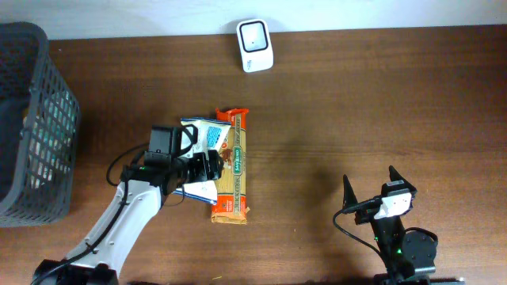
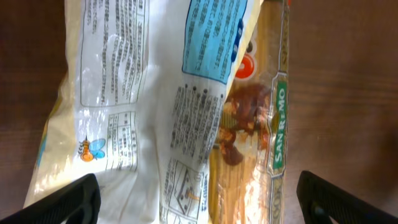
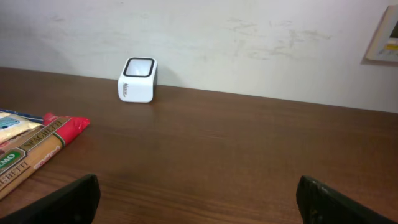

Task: Scan the item barcode
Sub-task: 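Grasp the white snack bag from the basket and place it beside the spaghetti, then take the white tube from the basket and set it right of the spaghetti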

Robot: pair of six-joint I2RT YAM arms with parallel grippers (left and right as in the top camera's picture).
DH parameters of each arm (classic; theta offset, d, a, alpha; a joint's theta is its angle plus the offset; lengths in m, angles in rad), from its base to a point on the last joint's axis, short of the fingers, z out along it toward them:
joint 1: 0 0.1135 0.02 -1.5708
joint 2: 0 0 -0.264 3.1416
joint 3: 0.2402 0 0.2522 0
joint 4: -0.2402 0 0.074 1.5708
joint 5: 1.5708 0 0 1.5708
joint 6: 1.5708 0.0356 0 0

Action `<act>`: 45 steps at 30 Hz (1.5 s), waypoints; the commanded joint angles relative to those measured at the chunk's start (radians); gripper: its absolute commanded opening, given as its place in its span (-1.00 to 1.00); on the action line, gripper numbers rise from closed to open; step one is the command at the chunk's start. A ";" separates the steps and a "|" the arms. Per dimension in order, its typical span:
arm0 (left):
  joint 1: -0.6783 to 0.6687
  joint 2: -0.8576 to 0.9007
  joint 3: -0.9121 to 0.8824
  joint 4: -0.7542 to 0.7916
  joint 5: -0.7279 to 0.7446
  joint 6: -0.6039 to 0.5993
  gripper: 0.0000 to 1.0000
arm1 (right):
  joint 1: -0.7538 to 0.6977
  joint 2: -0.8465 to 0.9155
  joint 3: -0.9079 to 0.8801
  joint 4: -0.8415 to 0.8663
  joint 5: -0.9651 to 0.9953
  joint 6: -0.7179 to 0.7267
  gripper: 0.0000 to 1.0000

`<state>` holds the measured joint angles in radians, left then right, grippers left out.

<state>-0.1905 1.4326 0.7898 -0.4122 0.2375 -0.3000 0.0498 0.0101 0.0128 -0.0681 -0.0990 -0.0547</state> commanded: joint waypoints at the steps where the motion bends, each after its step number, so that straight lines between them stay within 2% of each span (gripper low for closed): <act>1: 0.000 -0.021 0.203 -0.133 -0.034 0.006 0.98 | -0.005 -0.006 -0.007 -0.003 -0.002 0.007 0.97; 2: 0.000 -0.022 0.325 -0.222 -0.036 0.040 0.99 | -0.005 -0.006 -0.007 -0.003 -0.002 0.007 0.98; 3: 0.000 -0.022 0.477 -0.302 -0.036 0.148 0.98 | -0.005 -0.006 -0.007 -0.003 -0.002 0.007 0.97; 4: 0.002 -0.023 0.560 -0.338 -0.035 0.201 0.99 | -0.005 -0.006 -0.007 -0.003 -0.002 0.007 0.98; 6: 0.021 -0.031 0.776 -0.400 -0.069 0.425 0.98 | -0.005 -0.006 -0.007 -0.003 -0.002 0.007 0.98; 7: 0.041 -0.031 0.838 -0.422 -0.156 0.433 0.99 | -0.005 -0.006 -0.007 -0.003 -0.002 0.007 0.98; 8: 0.085 -0.031 0.907 -0.447 -0.308 0.431 0.98 | -0.005 -0.006 -0.007 -0.003 -0.002 0.007 0.98; 9: 0.180 -0.031 0.972 -0.464 -0.439 0.383 0.99 | -0.005 -0.006 -0.007 -0.003 -0.002 0.007 0.97; 12: 0.569 -0.025 0.999 -0.450 -0.432 0.223 0.99 | -0.005 -0.006 -0.007 -0.003 -0.002 0.007 0.97; 13: 0.694 -0.012 0.998 -0.455 -0.371 0.217 0.88 | -0.005 -0.006 -0.007 -0.003 -0.002 0.007 0.97; 15: 0.838 0.021 0.993 -0.473 -0.303 0.217 0.80 | -0.005 -0.006 -0.007 -0.003 -0.002 0.007 0.98; 17: 0.945 0.098 0.980 -0.491 -0.301 0.226 0.85 | -0.005 -0.006 -0.007 -0.003 -0.002 0.007 0.98; 19: 0.975 0.183 0.976 -0.512 -0.301 0.317 0.86 | -0.005 -0.006 -0.007 -0.003 -0.002 0.007 0.97; 21: 0.984 0.300 0.976 -0.533 -0.301 0.463 0.85 | -0.005 -0.006 -0.007 -0.003 -0.002 0.007 0.97; 24: 0.986 0.406 0.976 -0.520 -0.273 0.565 0.86 | -0.005 -0.006 -0.007 -0.003 -0.002 0.007 0.98; 26: 0.986 0.486 0.976 -0.521 -0.222 0.652 0.77 | -0.005 -0.006 -0.007 -0.003 -0.002 0.007 0.98; 29: 0.986 0.600 0.976 -0.516 -0.222 0.678 0.67 | -0.005 -0.006 -0.007 -0.003 -0.002 0.007 0.97; 30: 0.985 0.657 0.976 -0.515 -0.187 0.745 0.54 | -0.005 -0.006 -0.007 -0.003 -0.002 0.007 0.98; 31: 0.985 0.686 0.976 -0.509 -0.160 0.782 0.54 | -0.005 -0.006 -0.007 -0.003 -0.002 0.007 0.97; 33: 0.985 0.760 0.976 -0.465 -0.151 0.792 0.63 | -0.005 -0.006 -0.007 -0.003 -0.002 0.007 0.98; 37: 0.985 0.863 0.976 -0.404 -0.142 0.792 0.64 | -0.005 -0.006 -0.007 -0.003 -0.002 0.007 0.98; 39: 0.985 0.890 0.976 -0.391 -0.058 0.793 0.40 | -0.005 -0.006 -0.007 -0.003 -0.002 0.007 0.98; 41: 0.985 0.879 1.003 -0.389 0.039 0.795 0.38 | -0.005 -0.006 -0.007 -0.003 -0.002 0.007 0.97; 42: 0.985 0.860 1.036 -0.388 0.156 0.795 0.58 | -0.005 -0.006 -0.007 -0.003 -0.002 0.007 0.98; 44: 0.985 0.829 1.093 -0.389 0.314 0.795 0.74 | -0.005 -0.006 -0.007 -0.003 -0.002 0.007 0.98; 45: 0.984 0.825 1.105 -0.388 0.327 0.795 0.76 | -0.005 -0.006 -0.007 -0.003 -0.002 0.007 0.97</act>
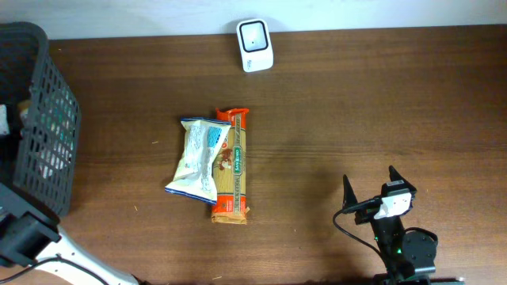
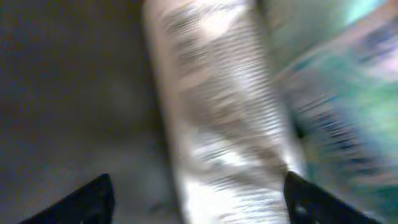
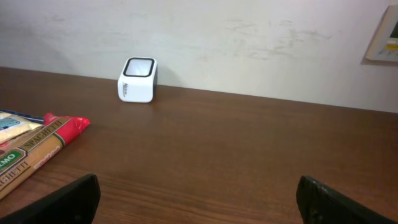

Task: Scan the item barcode
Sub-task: 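Take the white tube from the basket and set it right of the spaghetti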

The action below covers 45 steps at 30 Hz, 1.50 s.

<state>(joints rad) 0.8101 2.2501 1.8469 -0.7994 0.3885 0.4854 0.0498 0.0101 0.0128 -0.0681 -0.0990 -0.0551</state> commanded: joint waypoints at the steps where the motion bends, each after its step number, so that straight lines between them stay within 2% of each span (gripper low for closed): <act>1: -0.021 0.010 0.046 -0.002 0.159 0.010 0.79 | -0.005 -0.006 -0.007 -0.003 -0.002 0.008 0.98; 4: -0.054 0.032 -0.018 0.037 0.020 0.010 0.80 | -0.005 -0.006 -0.007 -0.003 -0.002 0.008 0.98; 5: -0.058 0.043 -0.029 0.042 -0.025 0.010 0.75 | -0.005 -0.006 -0.007 -0.003 -0.002 0.008 0.98; 8: -0.059 0.079 -0.035 0.010 -0.179 0.010 0.22 | -0.005 -0.006 -0.007 -0.003 -0.002 0.008 0.98; 9: -0.059 0.089 -0.035 -0.005 -0.235 0.009 -0.02 | -0.005 -0.006 -0.007 -0.003 -0.002 0.008 0.97; 11: -0.059 0.091 -0.036 -0.013 -0.301 -0.034 -0.79 | -0.005 -0.006 -0.007 -0.003 -0.002 0.008 0.97; 12: -0.059 0.091 -0.035 -0.020 -0.335 -0.077 -1.00 | -0.005 -0.006 -0.007 -0.003 -0.002 0.008 0.97; 16: -0.060 0.047 0.097 -0.177 -0.378 -0.185 -1.00 | -0.005 -0.006 -0.007 -0.003 -0.002 0.008 0.98; 19: -0.061 -0.129 0.285 -0.293 -0.378 -0.332 -1.00 | -0.005 -0.006 -0.007 -0.003 -0.002 0.008 0.97; 21: -0.072 -0.264 0.314 -0.300 -0.361 -0.425 -1.00 | -0.005 -0.006 -0.007 -0.003 -0.002 0.008 0.98; 23: -0.115 -0.428 0.314 -0.296 -0.245 -0.494 -1.00 | -0.005 -0.006 -0.007 -0.003 -0.002 0.008 0.97; 25: -0.202 -0.531 0.314 -0.347 -0.120 -0.497 -1.00 | -0.005 -0.006 -0.007 -0.003 -0.002 0.008 0.97; 29: -0.479 -0.584 0.302 -0.569 -0.123 -0.497 -1.00 | -0.005 -0.006 -0.007 -0.003 -0.002 0.008 0.97; 31: -0.642 -0.576 0.181 -0.639 -0.174 -0.496 -1.00 | -0.005 -0.006 -0.007 -0.003 -0.002 0.008 0.98; 33: -0.777 -0.577 -0.014 -0.592 -0.187 -0.497 -1.00 | -0.005 -0.006 -0.007 -0.003 -0.002 0.008 0.97; 35: -0.930 -0.576 -0.325 -0.405 -0.186 -0.581 -1.00 | -0.005 -0.006 -0.007 -0.003 -0.002 0.008 0.97; 38: -1.056 -0.576 -0.563 -0.191 -0.187 -0.679 -1.00 | -0.005 -0.006 -0.007 -0.003 -0.002 0.008 0.97; 41: -1.130 -0.577 -0.659 -0.077 -0.187 -0.749 -1.00 | -0.005 -0.006 -0.007 -0.003 -0.002 0.008 0.97; 45: -1.221 -0.577 -0.675 0.027 -0.187 -0.823 -1.00 | -0.005 -0.006 -0.007 -0.003 -0.002 0.008 0.97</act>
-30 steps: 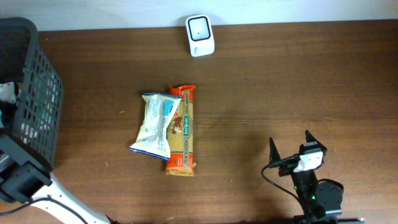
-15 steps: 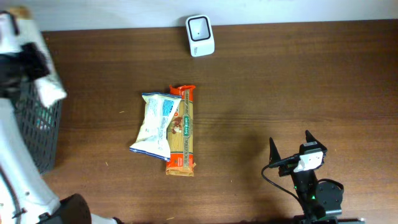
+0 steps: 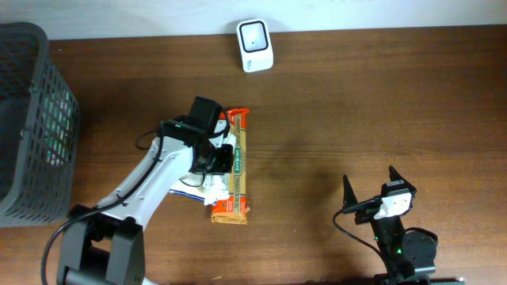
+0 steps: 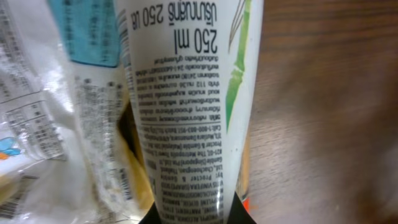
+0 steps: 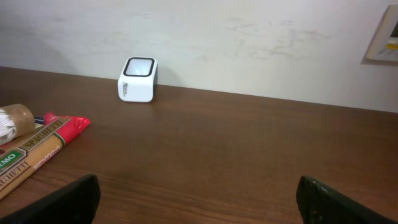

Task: Scan the item barcode
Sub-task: 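Take the white tube from the basket and set it right of the spaghetti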

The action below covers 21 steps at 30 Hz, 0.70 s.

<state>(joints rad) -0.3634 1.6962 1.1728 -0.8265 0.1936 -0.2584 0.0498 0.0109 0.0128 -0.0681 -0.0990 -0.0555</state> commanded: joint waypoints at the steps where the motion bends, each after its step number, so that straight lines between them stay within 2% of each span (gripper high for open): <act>1: -0.070 -0.023 -0.001 0.088 0.008 -0.097 -1.00 | -0.005 -0.007 -0.007 -0.003 -0.002 0.008 0.97; 2: -0.102 -0.023 -0.001 0.132 0.008 -0.097 -1.00 | -0.005 -0.007 -0.007 -0.003 -0.002 0.008 0.97; 7: -0.227 -0.007 -0.017 0.184 -0.277 -0.372 -1.00 | -0.005 -0.007 -0.007 -0.003 -0.002 0.008 0.98; 10: -0.284 0.103 -0.019 0.309 -0.296 -0.370 -1.00 | -0.005 -0.007 -0.007 -0.003 -0.002 0.008 0.98; 11: -0.291 0.139 -0.019 0.318 -0.296 -0.370 -0.95 | -0.005 -0.007 -0.007 -0.003 -0.002 0.008 0.97; 12: -0.295 0.184 -0.019 0.318 -0.294 -0.370 -0.26 | -0.005 -0.007 -0.007 -0.003 -0.002 0.008 0.98; 13: -0.295 0.195 -0.020 0.318 -0.286 -0.370 0.13 | -0.005 -0.007 -0.007 -0.003 -0.002 0.008 0.98; 14: -0.295 0.194 -0.018 0.318 -0.287 -0.370 0.48 | -0.005 -0.007 -0.007 -0.003 -0.002 0.008 0.98; 16: -0.295 0.182 0.021 0.312 -0.288 -0.307 0.95 | -0.005 -0.007 -0.007 -0.003 -0.002 0.008 0.98; 18: -0.278 0.135 0.121 0.232 -0.299 -0.200 0.98 | -0.005 -0.007 -0.007 -0.003 -0.002 0.008 0.98; 21: -0.193 0.043 0.364 0.037 -0.295 -0.049 0.98 | -0.005 -0.007 -0.007 -0.003 -0.002 0.008 0.98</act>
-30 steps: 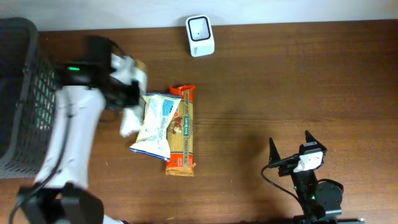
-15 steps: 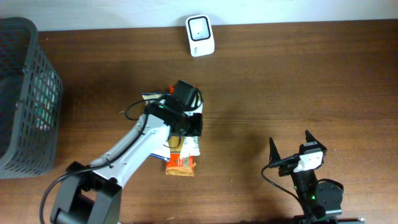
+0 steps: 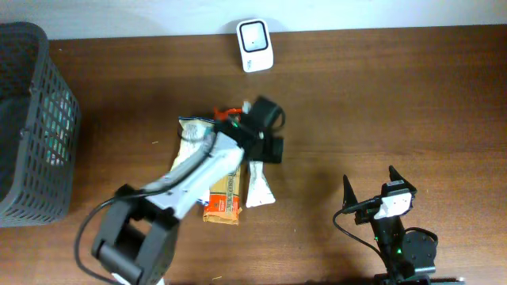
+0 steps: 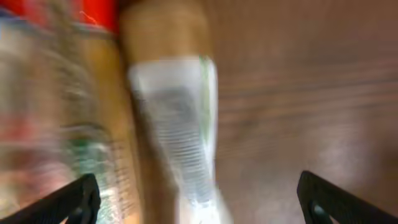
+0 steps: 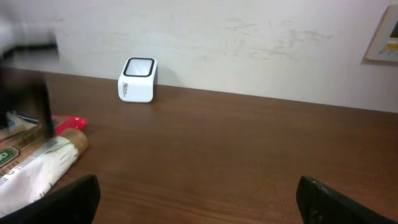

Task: Scan the item barcode
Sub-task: 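Take the white tube from the basket and set it right of the spaghetti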

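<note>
A white tube [image 3: 258,184] with a brown cap lies on the table just right of the spaghetti pack [image 3: 224,190]. In the blurred left wrist view the tube [image 4: 180,124] runs between the open fingers. My left gripper [image 3: 269,146] hovers open at the tube's far end, holding nothing. The white scanner [image 3: 255,36] stands at the table's back edge and also shows as the scanner [image 5: 138,79] from the right wrist, with the tube [image 5: 43,165] at lower left. My right gripper [image 3: 368,176] rests open near the front edge, away from everything.
A white snack bag [image 3: 192,134] lies partly on the spaghetti pack, left of the tube. A dark mesh basket [image 3: 32,119] with more items stands at the far left. A white wall runs behind the scanner.
My left gripper was shut on the white tube over the packs. Now it is open and further right, and the tube lies on the table beside the spaghetti pack. The right arm has not moved.
My left gripper first hung open over the snack bag and spaghetti pack. Then the arm was at the basket, open over items inside. After that it held a white tube above the packs. Now the tube lies released on the table.
</note>
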Robot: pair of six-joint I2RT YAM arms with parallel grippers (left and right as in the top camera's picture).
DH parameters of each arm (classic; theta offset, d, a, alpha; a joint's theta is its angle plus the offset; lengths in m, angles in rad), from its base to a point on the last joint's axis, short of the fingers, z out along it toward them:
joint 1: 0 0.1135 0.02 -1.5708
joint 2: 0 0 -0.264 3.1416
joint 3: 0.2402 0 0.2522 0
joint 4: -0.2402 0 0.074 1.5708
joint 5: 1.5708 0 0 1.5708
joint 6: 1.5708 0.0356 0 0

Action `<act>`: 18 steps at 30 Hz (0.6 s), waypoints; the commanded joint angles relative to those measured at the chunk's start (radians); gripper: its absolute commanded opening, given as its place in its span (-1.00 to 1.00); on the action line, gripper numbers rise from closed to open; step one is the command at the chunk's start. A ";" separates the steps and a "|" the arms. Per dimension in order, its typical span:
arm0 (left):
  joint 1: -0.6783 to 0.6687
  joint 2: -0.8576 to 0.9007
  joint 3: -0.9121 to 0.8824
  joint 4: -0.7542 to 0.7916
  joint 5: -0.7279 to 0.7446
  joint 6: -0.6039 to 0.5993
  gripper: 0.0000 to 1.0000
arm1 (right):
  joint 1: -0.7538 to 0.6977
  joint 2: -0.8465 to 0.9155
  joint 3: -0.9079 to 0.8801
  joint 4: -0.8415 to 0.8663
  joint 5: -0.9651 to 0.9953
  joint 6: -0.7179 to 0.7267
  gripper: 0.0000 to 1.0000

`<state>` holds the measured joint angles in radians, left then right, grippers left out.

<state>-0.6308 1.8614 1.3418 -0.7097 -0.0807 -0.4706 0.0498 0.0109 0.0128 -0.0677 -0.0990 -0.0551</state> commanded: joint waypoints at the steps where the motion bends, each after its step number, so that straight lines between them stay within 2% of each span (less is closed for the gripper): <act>1: 0.127 -0.166 0.332 -0.168 -0.022 0.256 0.98 | -0.005 -0.007 -0.007 -0.004 -0.002 0.008 0.97; 2: 0.190 -0.200 0.444 -0.228 -0.042 0.312 0.99 | -0.005 -0.007 -0.007 -0.004 -0.002 0.008 0.98; 4: 0.361 -0.259 0.566 -0.265 -0.154 0.312 0.98 | -0.005 -0.007 -0.007 -0.004 -0.002 0.008 0.97; 5: 0.560 -0.299 0.585 -0.253 -0.170 0.312 0.99 | -0.005 -0.007 -0.007 -0.004 -0.002 0.008 0.98; 7: 0.739 -0.304 0.585 -0.254 -0.162 0.312 0.98 | -0.005 -0.007 -0.007 -0.004 -0.002 0.008 0.97; 9: 1.009 -0.287 0.577 -0.254 -0.052 0.312 0.99 | -0.005 -0.007 -0.007 -0.004 -0.002 0.008 0.97; 12: 1.280 -0.208 0.576 -0.255 0.130 0.329 1.00 | -0.005 -0.007 -0.007 -0.004 -0.002 0.008 0.97; 15: 1.373 -0.039 0.576 -0.274 0.280 0.533 0.89 | -0.005 -0.007 -0.007 -0.004 -0.002 0.008 0.98; 17: 1.382 0.105 0.576 -0.296 0.304 0.639 0.86 | -0.005 -0.007 -0.007 -0.004 -0.002 0.008 0.97; 18: 1.382 0.152 0.576 -0.294 0.366 0.703 0.86 | -0.005 -0.007 -0.007 -0.004 -0.002 0.007 0.97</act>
<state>0.7425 1.8965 1.9167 -0.9981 0.1654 0.0586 0.0498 0.0113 0.0128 -0.0681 -0.0994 -0.0547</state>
